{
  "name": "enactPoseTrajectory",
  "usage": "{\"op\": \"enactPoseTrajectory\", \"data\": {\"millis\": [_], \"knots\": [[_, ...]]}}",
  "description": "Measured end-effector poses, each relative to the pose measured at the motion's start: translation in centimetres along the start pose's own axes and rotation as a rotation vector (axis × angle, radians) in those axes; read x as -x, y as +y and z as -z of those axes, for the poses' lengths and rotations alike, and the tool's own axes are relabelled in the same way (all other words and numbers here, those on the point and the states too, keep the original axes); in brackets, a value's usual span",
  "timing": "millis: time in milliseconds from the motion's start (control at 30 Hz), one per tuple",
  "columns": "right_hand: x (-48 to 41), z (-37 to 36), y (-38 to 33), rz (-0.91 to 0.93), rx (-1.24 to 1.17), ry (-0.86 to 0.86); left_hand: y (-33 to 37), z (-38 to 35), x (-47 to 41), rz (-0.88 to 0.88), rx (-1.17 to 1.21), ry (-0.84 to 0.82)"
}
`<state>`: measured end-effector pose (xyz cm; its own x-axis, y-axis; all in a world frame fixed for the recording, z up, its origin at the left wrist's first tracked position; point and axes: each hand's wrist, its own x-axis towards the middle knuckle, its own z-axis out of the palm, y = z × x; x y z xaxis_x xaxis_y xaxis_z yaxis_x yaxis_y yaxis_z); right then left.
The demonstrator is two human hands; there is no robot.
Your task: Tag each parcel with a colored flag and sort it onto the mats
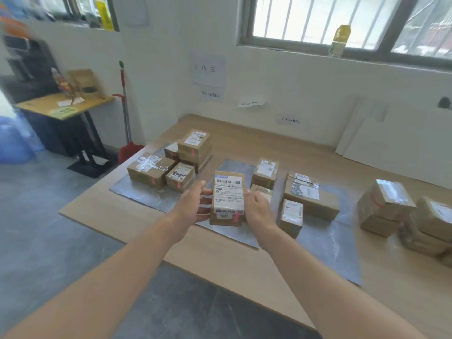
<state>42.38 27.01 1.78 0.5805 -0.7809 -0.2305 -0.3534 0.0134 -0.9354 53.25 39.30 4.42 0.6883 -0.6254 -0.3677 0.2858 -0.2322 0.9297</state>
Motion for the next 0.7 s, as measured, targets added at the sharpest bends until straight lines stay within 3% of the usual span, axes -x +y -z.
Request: {"op": "enactPoseTrajectory", "data": {"millis": [700], "knots": [[-7.9, -31.1, -8.4, -0.096, -0.106, 0.053, 5.4, 30.0, -14.2, 0.042, -0.085, -0.051]]}}
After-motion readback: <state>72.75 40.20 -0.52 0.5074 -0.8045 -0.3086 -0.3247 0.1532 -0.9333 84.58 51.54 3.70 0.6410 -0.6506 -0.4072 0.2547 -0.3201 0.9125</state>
